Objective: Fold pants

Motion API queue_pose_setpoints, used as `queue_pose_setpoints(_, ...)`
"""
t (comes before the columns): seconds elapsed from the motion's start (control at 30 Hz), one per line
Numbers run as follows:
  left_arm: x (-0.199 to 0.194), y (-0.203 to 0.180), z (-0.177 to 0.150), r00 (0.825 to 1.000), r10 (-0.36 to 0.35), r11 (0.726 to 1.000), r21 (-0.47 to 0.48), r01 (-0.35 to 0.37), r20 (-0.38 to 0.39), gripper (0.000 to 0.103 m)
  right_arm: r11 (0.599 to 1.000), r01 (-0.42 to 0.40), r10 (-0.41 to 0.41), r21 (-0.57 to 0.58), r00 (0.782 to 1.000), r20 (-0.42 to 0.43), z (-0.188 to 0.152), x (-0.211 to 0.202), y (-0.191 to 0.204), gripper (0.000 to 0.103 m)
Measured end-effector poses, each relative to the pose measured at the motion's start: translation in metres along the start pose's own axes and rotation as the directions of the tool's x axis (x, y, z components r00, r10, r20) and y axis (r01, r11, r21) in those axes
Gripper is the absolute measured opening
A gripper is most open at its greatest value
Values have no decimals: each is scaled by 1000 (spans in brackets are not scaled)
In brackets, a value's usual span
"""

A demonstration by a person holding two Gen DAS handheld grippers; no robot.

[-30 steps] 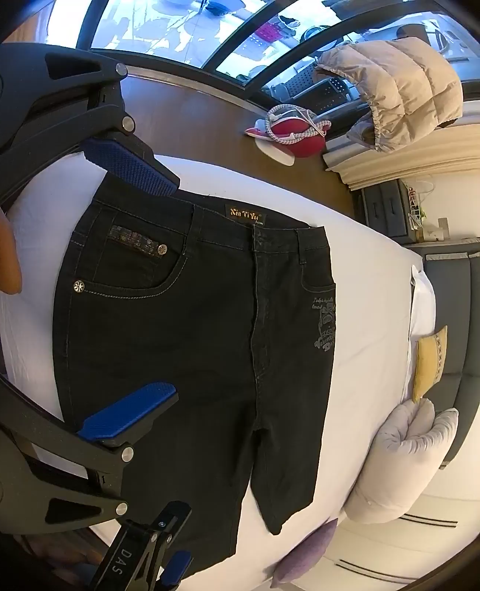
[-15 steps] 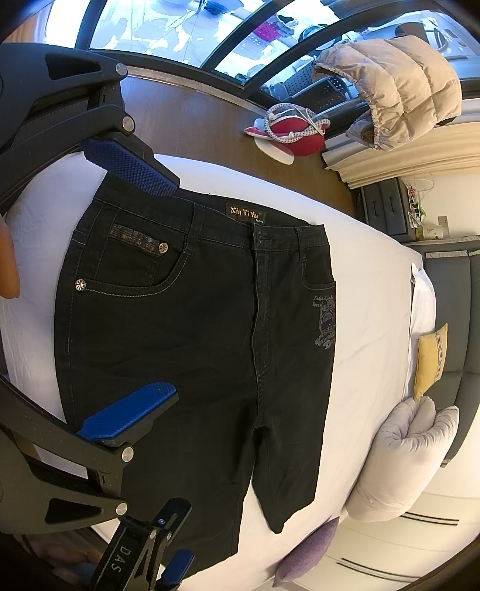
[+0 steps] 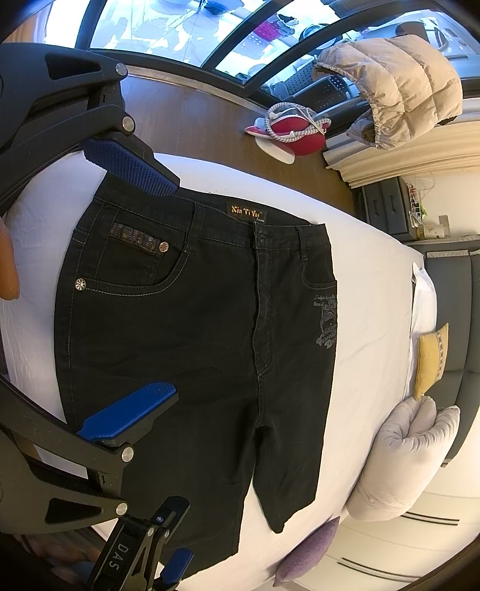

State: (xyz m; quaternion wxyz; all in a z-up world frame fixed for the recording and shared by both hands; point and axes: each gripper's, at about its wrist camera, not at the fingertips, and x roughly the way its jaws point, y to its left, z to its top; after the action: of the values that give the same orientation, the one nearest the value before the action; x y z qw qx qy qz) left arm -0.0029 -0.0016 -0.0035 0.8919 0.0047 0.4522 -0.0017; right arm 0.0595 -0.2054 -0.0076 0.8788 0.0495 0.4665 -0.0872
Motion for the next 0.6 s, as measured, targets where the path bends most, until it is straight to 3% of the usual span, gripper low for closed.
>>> queue_pose_setpoints(0.6, 0, -1, -1, 1000, -2, 1000, 1, 2, -4, 103, 1000, 1, -1, 0, 1000, -4, -1, 2, 0, 103)
